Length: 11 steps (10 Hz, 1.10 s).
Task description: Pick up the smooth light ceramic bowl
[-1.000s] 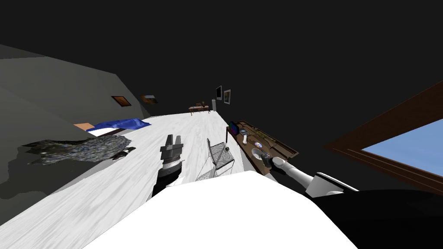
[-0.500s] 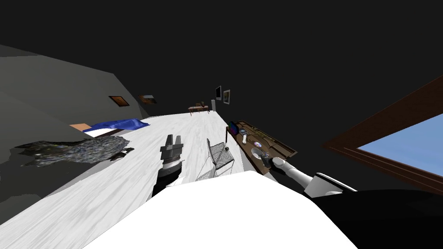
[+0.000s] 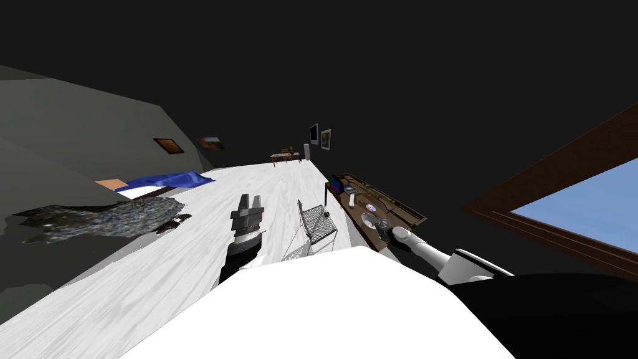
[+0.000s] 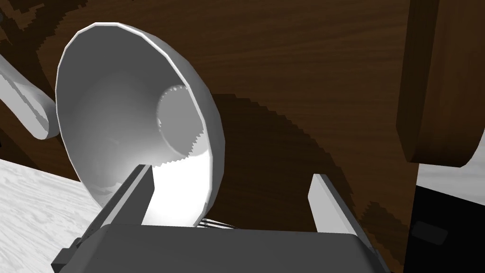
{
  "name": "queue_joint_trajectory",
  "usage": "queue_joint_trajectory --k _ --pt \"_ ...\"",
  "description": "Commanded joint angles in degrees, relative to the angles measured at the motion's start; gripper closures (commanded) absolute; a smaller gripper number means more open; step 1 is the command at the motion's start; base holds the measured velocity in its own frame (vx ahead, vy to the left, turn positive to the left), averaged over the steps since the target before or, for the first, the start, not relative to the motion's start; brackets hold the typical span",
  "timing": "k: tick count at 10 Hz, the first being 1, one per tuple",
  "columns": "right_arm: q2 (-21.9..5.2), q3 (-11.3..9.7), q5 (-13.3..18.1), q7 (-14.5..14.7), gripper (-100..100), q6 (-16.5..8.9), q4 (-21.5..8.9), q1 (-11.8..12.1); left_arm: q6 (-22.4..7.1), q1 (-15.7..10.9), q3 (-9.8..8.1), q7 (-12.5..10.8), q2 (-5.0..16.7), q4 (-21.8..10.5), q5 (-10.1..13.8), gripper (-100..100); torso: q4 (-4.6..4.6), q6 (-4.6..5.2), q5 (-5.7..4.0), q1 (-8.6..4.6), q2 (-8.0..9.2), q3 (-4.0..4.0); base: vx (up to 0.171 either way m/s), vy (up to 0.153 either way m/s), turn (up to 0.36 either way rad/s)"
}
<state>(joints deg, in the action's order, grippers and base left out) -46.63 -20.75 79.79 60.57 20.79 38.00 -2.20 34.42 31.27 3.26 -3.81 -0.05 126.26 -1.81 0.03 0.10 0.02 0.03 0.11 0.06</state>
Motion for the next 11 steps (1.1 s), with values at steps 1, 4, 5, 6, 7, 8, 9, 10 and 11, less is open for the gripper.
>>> queue_joint_trajectory --k 1,4,5,6,7,8,9,10,11 --pt "-0.11 -0.23 2.37 -2.86 -100 -1.42 -0.41 1.39 0.0 0.0 0.0 0.0 0.0 0.0 0.0 0 0.0 0.0 0.0 0.0 0.0 0.0 -0.094 -0.052 0.345" --pt "-0.23 -0.47 4.74 -8.79 -100 -2.84 -0.83 2.79 0.0 0.0 -0.01 0.0 0.01 0.0 0.0 0 0.05 0.03 -0.06 -0.28 0.2 0.12 -0.087 -0.067 0.292" --pt "-0.23 -0.47 4.74 -9.28 -100 -2.84 -0.83 2.79 0.0 -0.02 0.0 0.0 0.01 0.0 0.0 0 0.06 -0.06 -0.08 -0.36 0.3 0.17 -0.116 -0.064 0.385" --pt "-0.23 -0.47 4.74 -10.34 -100 -2.84 -0.83 2.79 -0.01 -0.02 0.0 0.0 0.01 0.0 0.0 0 0.08 -0.04 -0.07 -0.33 0.34 0.2 -0.056 -0.025 0.055" --pt "-0.23 -0.47 4.74 -11.95 -100 -2.84 -0.83 2.79 0.0 0.0 -0.01 0.0 0.01 0.0 0.0 0 0.05 0.03 -0.05 -0.23 0.2 0.13 -0.007 0.002 -0.06" --pt "-0.23 -0.47 4.74 -12.79 -100 -2.84 -0.83 2.79 0.0 0.0 -0.01 0.0 0.01 0.0 0.0 0 0.02 0.02 -0.03 -0.14 0.04 0.03 0.013 0.012 -0.015" --pt "-0.34 -0.7 7.11 -14.81 -100 -4.25 -1.24 4.18 0.0 0.01 0.0 0.0 0.0 0.0 0.0 0 -0.01 0.0 -0.02 -0.08 -0.07 -0.03 -0.085 -0.037 0.402" --pt "-0.34 -0.7 7.11 -14.88 -100 -4.25 -1.24 4.18 0.0 -0.02 0.0 0.0 0.01 0.0 0.0 0 0.03 -0.07 -0.04 -0.22 0.16 0.09 -0.112 -0.064 0.343" --pt "-0.34 -0.7 7.11 -15.52 -100 -4.25 -1.24 4.18 0.0 -0.01 -0.01 0.0 0.01 0.0 0.0 0 0.07 -0.01 -0.07 -0.32 0.28 0.16 -0.06 -0.035 0.091"
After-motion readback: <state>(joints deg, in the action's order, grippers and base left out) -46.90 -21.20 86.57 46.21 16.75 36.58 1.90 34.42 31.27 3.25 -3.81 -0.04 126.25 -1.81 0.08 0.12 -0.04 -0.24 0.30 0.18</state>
